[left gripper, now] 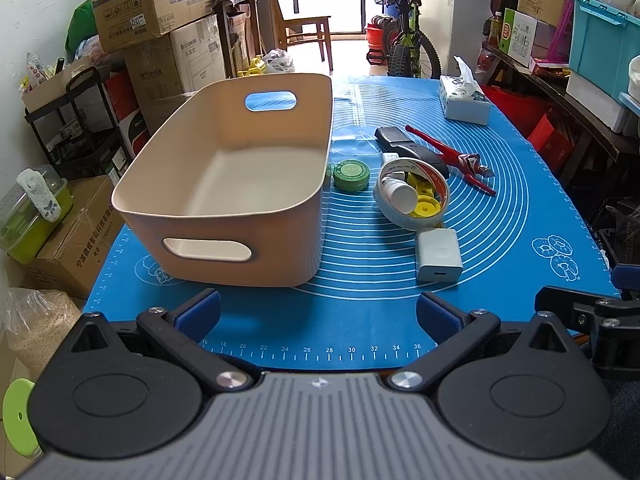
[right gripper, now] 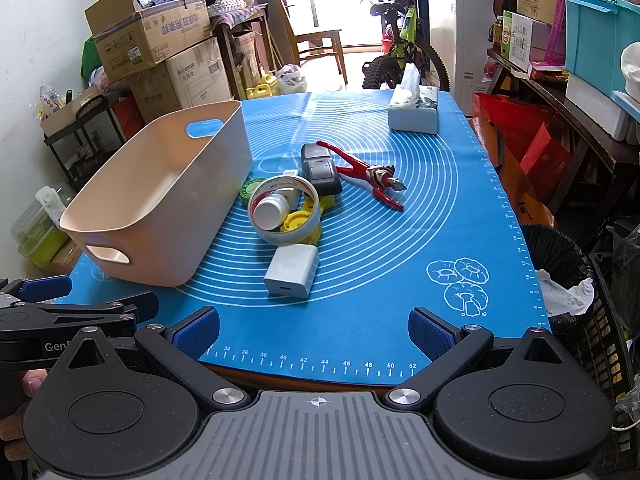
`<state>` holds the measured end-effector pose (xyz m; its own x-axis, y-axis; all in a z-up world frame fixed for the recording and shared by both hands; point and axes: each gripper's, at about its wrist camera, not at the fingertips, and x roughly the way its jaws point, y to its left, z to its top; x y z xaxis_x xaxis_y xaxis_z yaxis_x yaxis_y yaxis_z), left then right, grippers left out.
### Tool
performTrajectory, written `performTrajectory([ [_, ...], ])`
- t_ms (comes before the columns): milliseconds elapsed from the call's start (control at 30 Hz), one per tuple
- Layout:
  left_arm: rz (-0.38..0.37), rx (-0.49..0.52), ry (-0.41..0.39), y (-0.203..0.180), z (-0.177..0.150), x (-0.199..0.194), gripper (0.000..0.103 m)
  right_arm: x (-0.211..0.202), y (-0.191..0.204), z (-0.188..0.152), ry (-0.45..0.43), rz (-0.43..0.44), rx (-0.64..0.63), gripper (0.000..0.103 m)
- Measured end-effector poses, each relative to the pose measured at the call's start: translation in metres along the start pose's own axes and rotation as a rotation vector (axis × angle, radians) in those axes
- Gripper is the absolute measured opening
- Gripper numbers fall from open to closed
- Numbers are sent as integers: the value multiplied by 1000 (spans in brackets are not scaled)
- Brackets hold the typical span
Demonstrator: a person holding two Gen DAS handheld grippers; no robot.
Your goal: Organize rigid objects
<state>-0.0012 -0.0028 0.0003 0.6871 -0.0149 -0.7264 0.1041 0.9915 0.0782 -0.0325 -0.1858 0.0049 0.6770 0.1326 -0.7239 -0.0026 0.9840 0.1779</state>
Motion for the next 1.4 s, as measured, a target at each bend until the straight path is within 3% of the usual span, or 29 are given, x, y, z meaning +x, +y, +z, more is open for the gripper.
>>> performTrajectory([
  [833, -15, -17, -1, 7, 7, -5, 103, -2, 4, 3, -18, 5, -2, 100],
  [1133, 58, -80, -70, 38, 59, -17, 103, -2, 17, 29, -66, 36, -32, 100],
  [1400, 137, -50, -116, 72, 117, 7, 103, 15, 18, 62, -98, 33, 7, 100],
])
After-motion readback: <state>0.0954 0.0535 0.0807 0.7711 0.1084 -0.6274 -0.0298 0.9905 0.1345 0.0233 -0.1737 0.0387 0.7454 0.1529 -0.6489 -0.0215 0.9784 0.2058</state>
